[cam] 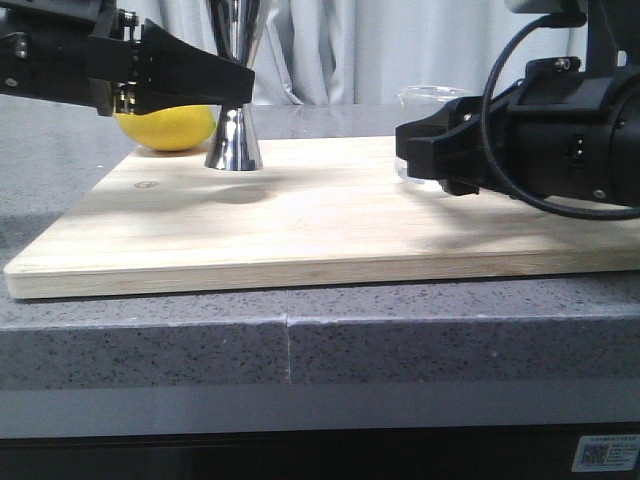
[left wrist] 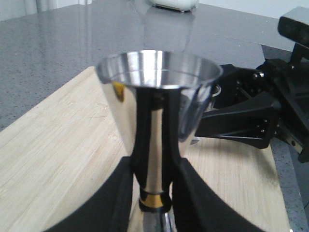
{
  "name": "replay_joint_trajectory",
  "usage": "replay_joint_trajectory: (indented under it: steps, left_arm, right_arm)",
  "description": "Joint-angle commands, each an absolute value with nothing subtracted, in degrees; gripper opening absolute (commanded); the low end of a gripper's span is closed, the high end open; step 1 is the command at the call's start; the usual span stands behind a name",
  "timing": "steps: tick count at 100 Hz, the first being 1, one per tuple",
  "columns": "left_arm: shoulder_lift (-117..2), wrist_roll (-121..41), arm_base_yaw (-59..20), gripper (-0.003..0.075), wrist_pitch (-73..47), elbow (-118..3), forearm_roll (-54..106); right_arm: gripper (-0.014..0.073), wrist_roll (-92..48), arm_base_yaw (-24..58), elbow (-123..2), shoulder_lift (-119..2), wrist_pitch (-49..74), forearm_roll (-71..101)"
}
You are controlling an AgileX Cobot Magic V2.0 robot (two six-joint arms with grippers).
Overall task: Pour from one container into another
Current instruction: 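Reach the right gripper to the glass beaker and grasp it, then lift the beaker with the right gripper above the jigger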
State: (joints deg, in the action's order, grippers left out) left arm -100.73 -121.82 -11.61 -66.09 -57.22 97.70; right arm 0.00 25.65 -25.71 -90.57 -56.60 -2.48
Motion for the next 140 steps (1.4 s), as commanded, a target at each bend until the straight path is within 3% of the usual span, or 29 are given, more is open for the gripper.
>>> replay_joint_trajectory:
  steps: [1, 19, 80, 140]
  left_arm:
    - [-98.3, -122.0, -12.8, 0.0137, -72.8, -58.8, 101.6]
    - [-98.3, -122.0, -13.1, 0.0137, -72.8, -58.8, 101.6]
    - [-98.3, -122.0, -14.9, 0.0137, -72.8, -58.8, 101.6]
    - [-98.3, -122.0, -15.8, 0.0137, -72.8, -58.9, 101.6]
  right_arm:
    - [0.0225, 0.0, 25.8, -27.6, -87.6, -61.9, -3.0]
    - [0.0225, 0.0, 25.8, -29.2, -85.7, -60.9, -3.6]
    - [0.0225, 0.0, 25.8, -46.2, -79.7, -35.2, -14.5]
    - [0.0225, 0.0, 26.8, -57.8, -75.9, -20.1, -25.9]
